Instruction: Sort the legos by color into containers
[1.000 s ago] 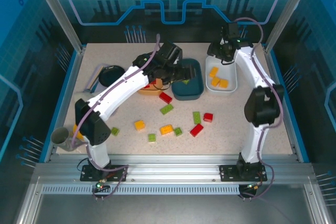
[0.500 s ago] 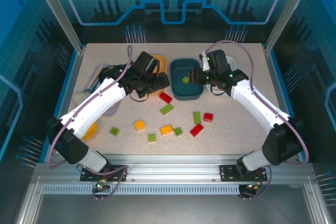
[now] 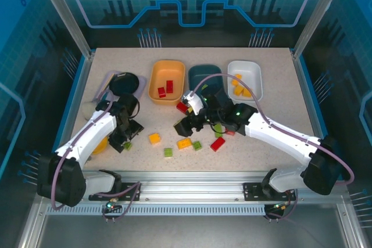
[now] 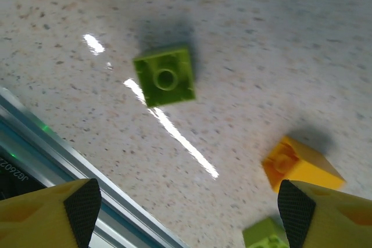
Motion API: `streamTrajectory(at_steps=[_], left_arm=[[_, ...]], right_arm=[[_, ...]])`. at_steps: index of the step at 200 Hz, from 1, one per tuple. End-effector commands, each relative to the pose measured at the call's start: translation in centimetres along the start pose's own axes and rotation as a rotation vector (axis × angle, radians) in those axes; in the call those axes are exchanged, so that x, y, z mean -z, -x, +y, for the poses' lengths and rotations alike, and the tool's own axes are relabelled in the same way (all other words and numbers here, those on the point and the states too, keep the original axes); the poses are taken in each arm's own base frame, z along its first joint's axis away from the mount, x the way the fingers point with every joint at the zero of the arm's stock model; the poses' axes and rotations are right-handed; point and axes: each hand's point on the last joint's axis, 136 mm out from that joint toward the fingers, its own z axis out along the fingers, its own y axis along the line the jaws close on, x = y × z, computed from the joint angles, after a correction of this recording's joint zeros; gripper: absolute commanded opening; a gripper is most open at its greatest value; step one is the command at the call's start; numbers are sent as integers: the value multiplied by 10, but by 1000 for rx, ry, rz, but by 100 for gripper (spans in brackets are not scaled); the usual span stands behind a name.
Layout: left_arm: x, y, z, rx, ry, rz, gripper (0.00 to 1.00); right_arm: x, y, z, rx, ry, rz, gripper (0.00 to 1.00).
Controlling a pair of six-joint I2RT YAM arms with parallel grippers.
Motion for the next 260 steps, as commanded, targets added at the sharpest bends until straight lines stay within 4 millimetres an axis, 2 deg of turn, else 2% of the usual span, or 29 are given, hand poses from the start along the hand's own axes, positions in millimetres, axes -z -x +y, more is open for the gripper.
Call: streamTrajectory(at_steps=[1,21,82,110,132,163,175,198,225,244,260], left_arm=[[-20,1,6,76,0,51,82],[-34,4,6,112,-19,62,79],[-55,22,-1,101,-40,0,70],[-61,21,10,109,14,9,66],[-66,21,9,109,3,4,64],[-74,23,6,101,2,1,54],[-75,25,6,97,16,-4,45],[-71,28,5,87,15,-20,32],[-58,33,-2,72,-19,-51,28],[-31,37,-27,-9,-74,-106,28],[-7,32,-62,-108,-139,-125,27]], right_arm=[[-8,13,14,41,59,-16,90],[-12,15,14,48,60,-11,90],[-15,15,10,36,54,6,89],[-16,14,6,18,43,10,89],[-17,13,4,8,39,16,89],[-17,13,0,-10,33,17,88],[-17,14,-2,-16,30,17,88],[-16,14,-5,-26,25,14,87],[-11,17,-13,-44,-6,1,87],[2,22,-32,-98,-67,-33,86],[19,27,-56,-164,-158,-88,86]])
